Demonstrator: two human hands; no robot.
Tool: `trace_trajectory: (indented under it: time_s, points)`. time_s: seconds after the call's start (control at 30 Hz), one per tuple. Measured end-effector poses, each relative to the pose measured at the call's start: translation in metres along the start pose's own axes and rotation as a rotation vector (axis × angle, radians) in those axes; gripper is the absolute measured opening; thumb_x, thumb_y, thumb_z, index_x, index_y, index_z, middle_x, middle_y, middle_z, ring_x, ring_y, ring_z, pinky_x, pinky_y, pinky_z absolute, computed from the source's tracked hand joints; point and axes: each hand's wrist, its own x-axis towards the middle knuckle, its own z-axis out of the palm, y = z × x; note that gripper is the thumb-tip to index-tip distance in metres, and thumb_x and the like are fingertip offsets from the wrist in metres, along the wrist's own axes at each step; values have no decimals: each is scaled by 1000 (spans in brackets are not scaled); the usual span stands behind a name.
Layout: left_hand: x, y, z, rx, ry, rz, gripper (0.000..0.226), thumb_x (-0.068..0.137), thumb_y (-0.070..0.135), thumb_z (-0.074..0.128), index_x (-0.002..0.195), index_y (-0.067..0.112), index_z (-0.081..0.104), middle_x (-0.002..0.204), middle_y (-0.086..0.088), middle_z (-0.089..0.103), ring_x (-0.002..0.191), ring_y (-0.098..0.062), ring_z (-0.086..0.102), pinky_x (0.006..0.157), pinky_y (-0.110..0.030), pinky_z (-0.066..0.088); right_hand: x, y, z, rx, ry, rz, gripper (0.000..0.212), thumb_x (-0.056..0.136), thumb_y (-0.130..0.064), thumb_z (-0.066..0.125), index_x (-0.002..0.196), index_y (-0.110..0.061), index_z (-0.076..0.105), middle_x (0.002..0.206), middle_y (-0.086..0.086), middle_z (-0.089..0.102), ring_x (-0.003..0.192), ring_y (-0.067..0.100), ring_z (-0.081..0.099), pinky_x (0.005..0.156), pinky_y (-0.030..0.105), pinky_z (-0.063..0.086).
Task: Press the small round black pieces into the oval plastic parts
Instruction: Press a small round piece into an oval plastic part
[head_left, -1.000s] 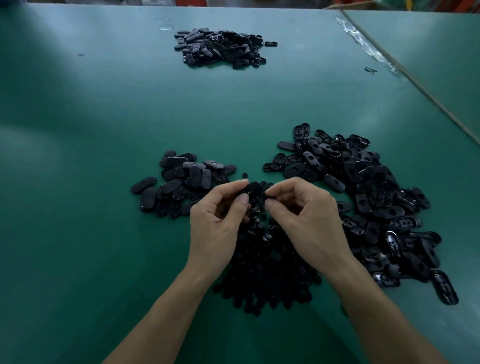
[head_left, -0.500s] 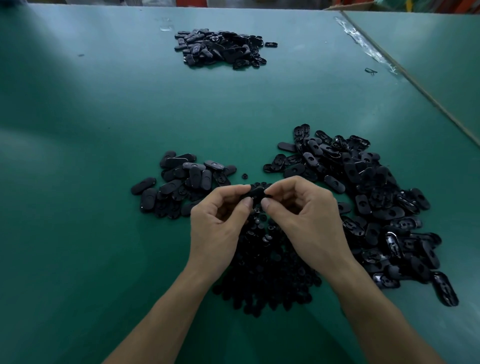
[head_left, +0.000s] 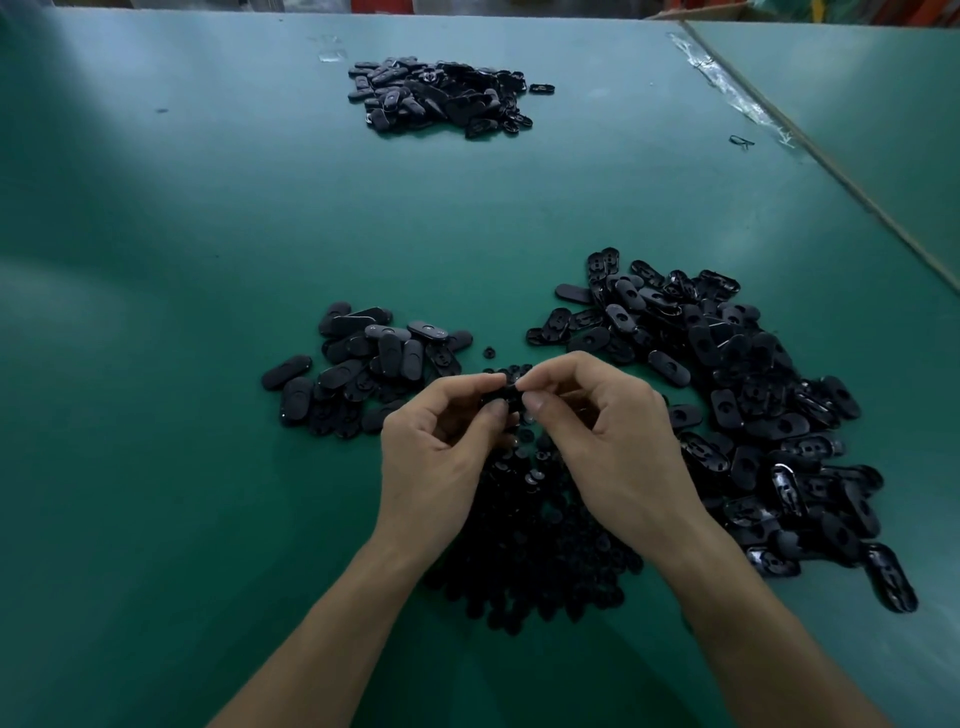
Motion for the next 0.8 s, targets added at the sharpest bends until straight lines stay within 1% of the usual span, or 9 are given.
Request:
trace_trajectory:
  time_s: [0.1,0.23,0.33,0.43,0.5,0.57,0.7,0.73,0.8]
  points:
    - [1,0,0,5,5,-12,22,91,-2,70,100,18,75,86,-2,77,77,-14,73,71,-22,58,0,1,1,21,-15,28,21,97,-13,62,89,-32,64,83,-21,67,79,1,65,68,9,47]
    - [2,0,1,8,3,-6,23,91,-2,70,100,18,75,86,-3,77,78,-14,73,72,-21,57,0,3,2,50,0,64,20,99,-13,59,91,-31,62,85,-16,70,79,1,68,67,10,49]
    - [2,-2,0,1,6,-5,23,91,-2,70,100,18,75,87,-3,77,79,-15,74,72,-21,57,1,3,2,33,2,40,18,96,-11,64,93,-29,67,85,-20,70,78,-2,68,67,8,49]
    - [2,-2,0,-1,1,2,23,90,-2,70,100,18,75,88,-3,77,79,-15,74,72,-21,58,1,3,1,21,3,36,17,93,-8,68,97,-24,73,77,-19,71,76,-6,67,66,4,46]
    - [2,-2,0,-10,-7,3,23,91,-2,70,100,18,75,89,-3,77,80,-15,74,72,-21,58,1,2,1,-21,0,24,19,92,-7,69,100,-23,75,79,-19,70,76,-9,66,67,3,46]
    - [2,-2,0,-17,-15,-1,22,91,-1,70,100,18,75,90,-2,77,82,-16,74,73,-21,58,1,1,1,-63,0,11,18,92,-8,68,99,-24,76,79,-18,71,75,-6,67,65,4,47]
    - [2,-2,0,-20,-12,-11,22,91,-2,70,100,18,75,90,-2,77,83,-17,74,74,-23,58,1,2,1,-99,15,13,16,93,-10,67,91,-24,74,70,-11,69,65,4,64,56,8,44]
    - [1,-2,0,-20,-14,-11,22,91,-2,70,100,18,75,91,-2,77,84,-17,74,75,-23,58,0,1,1,-102,13,16,16,93,-10,67,91,-24,74,71,-11,69,65,5,64,56,8,44]
    - [1,-2,0,-26,-19,-9,21,91,-1,70,101,17,75,91,-2,78,84,-17,75,75,-22,58,0,0,1,-118,11,4,16,93,-10,67,95,-23,75,77,-13,70,71,0,65,61,5,45]
